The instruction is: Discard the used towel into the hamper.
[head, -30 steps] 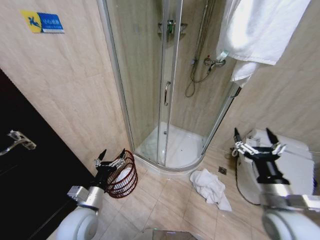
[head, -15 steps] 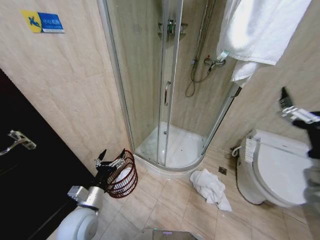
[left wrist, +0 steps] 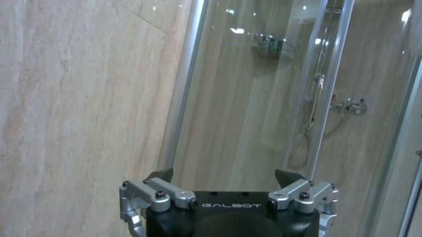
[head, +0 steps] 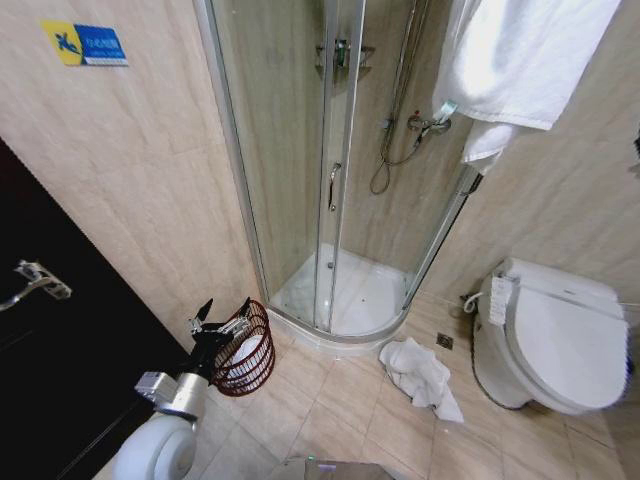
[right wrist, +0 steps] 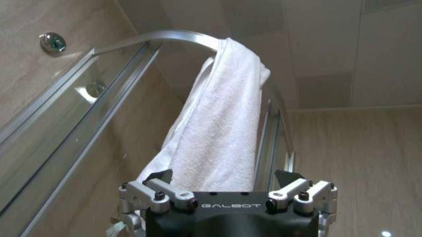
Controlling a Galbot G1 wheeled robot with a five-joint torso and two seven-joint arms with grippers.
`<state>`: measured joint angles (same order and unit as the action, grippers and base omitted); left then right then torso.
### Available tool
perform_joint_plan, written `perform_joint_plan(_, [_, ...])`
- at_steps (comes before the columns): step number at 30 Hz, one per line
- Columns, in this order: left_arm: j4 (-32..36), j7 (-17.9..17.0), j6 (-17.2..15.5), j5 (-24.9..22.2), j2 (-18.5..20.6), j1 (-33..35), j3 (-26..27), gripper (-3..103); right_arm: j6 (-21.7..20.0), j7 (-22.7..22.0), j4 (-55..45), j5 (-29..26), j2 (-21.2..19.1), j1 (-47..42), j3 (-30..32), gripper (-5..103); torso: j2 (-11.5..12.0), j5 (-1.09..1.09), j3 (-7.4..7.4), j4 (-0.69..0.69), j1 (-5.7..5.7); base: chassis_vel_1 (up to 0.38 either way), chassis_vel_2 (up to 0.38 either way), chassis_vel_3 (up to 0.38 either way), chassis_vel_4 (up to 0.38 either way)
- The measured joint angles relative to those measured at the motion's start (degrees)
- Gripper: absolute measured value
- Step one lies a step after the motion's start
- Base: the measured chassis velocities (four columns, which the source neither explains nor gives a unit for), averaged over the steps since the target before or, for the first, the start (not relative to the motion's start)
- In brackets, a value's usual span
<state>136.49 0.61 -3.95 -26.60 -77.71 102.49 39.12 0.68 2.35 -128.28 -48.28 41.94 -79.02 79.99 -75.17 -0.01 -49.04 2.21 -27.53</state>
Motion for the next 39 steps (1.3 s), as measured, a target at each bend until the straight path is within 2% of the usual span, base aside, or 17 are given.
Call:
perform_joint_plan(9, [0.0,0.0,0.0,0.0,0.0,0.0,0.0,100,0.4,0.6,0.5,-0.6,-0.1,-0.4,-0.1,100,0.0,-0.03,0.01,-0.01,0.00,-0.126,-0.147,0.133,0.139])
perform_joint_plan(12, [0.0,0.0,0.0,0.0,0.0,0.0,0.0,100,1.2,0.6,0.7,-0.5,0.1,0.2,-1.4,100,0.0,0.06,0.00,-0.01,0.00,-0.219,-0.202,0.201,0.213])
perform_joint_plan(15, [0.0,0.0,0.0,0.0,0.0,0.0,0.0,100,1.9,0.5,0.7,0.3,0.5,0.9,-2.6,100,0.0,-0.05,0.00,0.00,0.00,-0.171,-0.193,0.187,0.178])
perform_joint_plan(16, [0.0,0.0,0.0,0.0,0.0,0.0,0.0,100,2.0,0.3,0.7,0.5,0.9,1.1,-3.1,100,0.0,0.09,0.00,-0.03,-0.01,-0.152,-0.179,0.132,0.062])
perform_joint_plan(17, [0.0,0.0,0.0,0.0,0.0,0.0,0.0,100,2.0,0.0,0.6,0.6,1.1,1.2,-3.5,100,0.0,0.10,0.00,-0.04,-0.01,-0.152,-0.120,0.132,0.062])
perform_joint_plan(20, [0.0,0.0,0.0,0.0,0.0,0.0,0.0,100,2.3,-0.5,0.5,0.9,1.8,1.6,-4.5,100,0.0,-0.01,0.00,-0.02,0.00,-0.025,-0.063,0.069,0.020])
perform_joint_plan(21, [0.0,0.0,0.0,0.0,0.0,0.0,0.0,100,2.7,-0.7,0.7,1.0,1.9,1.9,-4.9,100,0.0,-0.04,0.01,0.03,0.02,0.075,0.010,0.060,0.012])
perform_joint_plan(26, [0.0,0.0,0.0,0.0,0.0,0.0,0.0,100,4.0,-2.5,1.6,1.7,2.2,3.3,-7.0,100,0.1,-0.03,0.03,-0.02,0.04,0.075,0.061,-0.024,-0.004])
perform_joint_plan(30, [0.0,0.0,0.0,0.0,0.0,0.0,0.0,100,4.0,-4.5,1.5,0.0,1.8,5.4,-8.6,100,0.5,0.01,0.23,-0.01,0.20,0.074,0.077,0.007,0.012])
perform_joint_plan(39, [0.0,0.0,0.0,0.0,0.0,0.0,0.0,100,3.9,-5.0,3.9,-1.2,-0.6,8.6,-8.8,100,1.3,0.02,0.69,-0.03,0.57,0.050,0.064,0.084,0.080])
